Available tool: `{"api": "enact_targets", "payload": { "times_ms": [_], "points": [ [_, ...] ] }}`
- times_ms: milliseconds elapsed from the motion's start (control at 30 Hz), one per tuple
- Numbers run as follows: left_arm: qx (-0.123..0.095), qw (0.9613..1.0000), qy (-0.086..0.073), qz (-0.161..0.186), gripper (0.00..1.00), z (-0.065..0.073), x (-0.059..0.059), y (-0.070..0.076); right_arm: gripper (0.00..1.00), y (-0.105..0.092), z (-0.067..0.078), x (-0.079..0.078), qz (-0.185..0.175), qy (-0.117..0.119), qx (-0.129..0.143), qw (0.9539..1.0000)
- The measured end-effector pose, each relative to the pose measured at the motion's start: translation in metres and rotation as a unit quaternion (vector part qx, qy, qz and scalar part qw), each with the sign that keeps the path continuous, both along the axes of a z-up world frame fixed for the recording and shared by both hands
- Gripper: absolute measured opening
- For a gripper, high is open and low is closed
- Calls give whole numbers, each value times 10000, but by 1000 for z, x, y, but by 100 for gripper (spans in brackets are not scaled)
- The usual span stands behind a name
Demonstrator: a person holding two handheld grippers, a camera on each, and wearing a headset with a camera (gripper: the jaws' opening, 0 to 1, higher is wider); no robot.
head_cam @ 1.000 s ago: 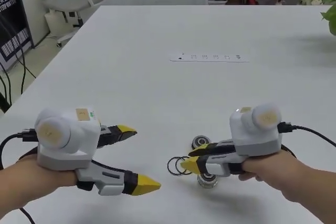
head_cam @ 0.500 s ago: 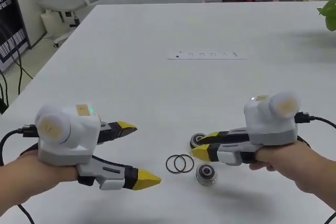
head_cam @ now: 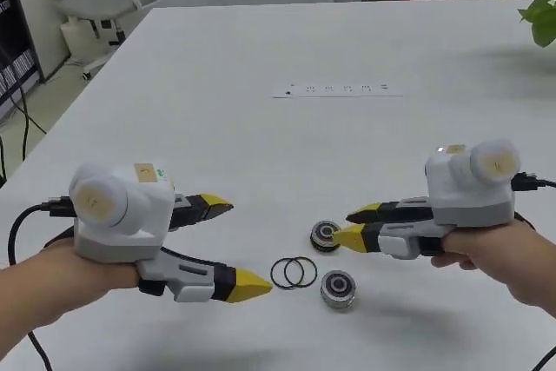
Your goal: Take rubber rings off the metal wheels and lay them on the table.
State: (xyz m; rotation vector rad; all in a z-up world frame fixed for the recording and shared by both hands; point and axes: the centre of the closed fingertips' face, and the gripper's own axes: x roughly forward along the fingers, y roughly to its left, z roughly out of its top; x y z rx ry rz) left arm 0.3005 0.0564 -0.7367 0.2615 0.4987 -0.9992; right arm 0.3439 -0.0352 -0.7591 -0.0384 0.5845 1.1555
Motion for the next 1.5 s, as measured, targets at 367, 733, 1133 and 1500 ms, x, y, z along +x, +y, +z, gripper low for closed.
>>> {"api": "enact_targets", "payload": {
  "times_ms": [367, 733, 1133, 1500],
  "points": [
    [-66, 10000, 25, 8, 72, -2, 11, -4, 25, -4, -5, 0, 78, -83, -143, 9998],
    [-129, 9999, 93, 18, 68, -6, 22, -7, 26, -7, -17, 3, 238, -233, -342, 9989],
    [-167, 9997, 156, -31, 66, -14, 30, -18, 28, -5, -28, 3, 326, -289, -424, 9982],
    [-169, 9996, 188, -92, 61, -19, 39, -25, 29, -2, -35, 7, 311, -334, -451, 9979]
  ]
}}
